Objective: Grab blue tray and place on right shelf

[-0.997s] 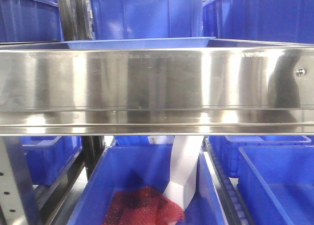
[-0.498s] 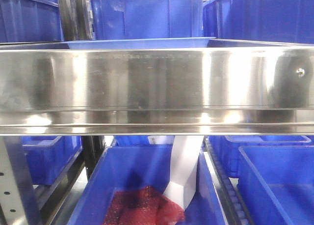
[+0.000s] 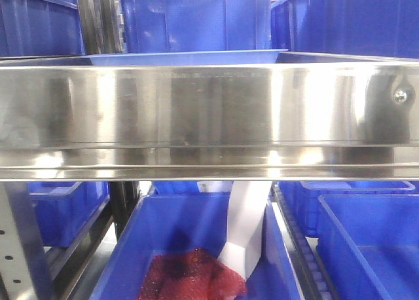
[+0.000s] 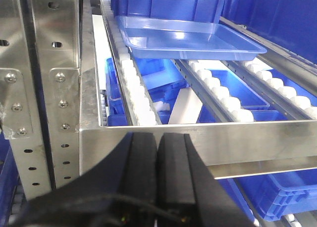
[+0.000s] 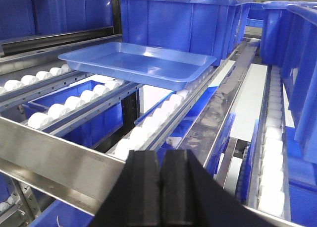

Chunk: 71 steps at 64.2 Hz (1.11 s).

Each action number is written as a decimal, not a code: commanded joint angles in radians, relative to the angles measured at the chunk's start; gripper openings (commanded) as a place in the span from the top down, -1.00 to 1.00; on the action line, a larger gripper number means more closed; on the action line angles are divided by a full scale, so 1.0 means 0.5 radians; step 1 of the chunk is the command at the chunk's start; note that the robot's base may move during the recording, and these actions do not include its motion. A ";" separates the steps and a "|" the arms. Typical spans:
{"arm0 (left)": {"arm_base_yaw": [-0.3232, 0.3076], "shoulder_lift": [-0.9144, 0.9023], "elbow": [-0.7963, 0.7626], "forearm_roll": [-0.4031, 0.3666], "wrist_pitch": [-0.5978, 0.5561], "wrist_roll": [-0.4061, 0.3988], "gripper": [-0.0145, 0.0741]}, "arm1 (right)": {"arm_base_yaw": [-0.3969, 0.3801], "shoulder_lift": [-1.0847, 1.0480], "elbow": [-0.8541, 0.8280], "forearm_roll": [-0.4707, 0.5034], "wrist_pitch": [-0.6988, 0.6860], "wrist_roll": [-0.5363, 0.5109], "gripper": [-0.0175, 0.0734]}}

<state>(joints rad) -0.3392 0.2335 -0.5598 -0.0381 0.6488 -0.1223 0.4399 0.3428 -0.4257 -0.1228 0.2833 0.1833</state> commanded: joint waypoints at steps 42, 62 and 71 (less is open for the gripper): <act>0.592 -0.491 0.842 -0.236 -0.844 0.276 0.78 | 0.002 0.012 -0.058 -0.034 -0.200 -0.028 0.49; 0.592 -0.515 1.238 -0.214 -1.298 0.264 0.78 | 0.002 0.012 -0.058 -0.034 -0.200 -0.028 0.49; 0.592 -0.515 1.238 -0.214 -1.298 0.264 0.78 | 0.002 0.012 -0.058 -0.034 -0.200 -0.028 0.49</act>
<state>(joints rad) -0.0451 -0.0110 0.0285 -0.1447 0.0981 0.0107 0.4399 0.3428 -0.4257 -0.1228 0.2818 0.1811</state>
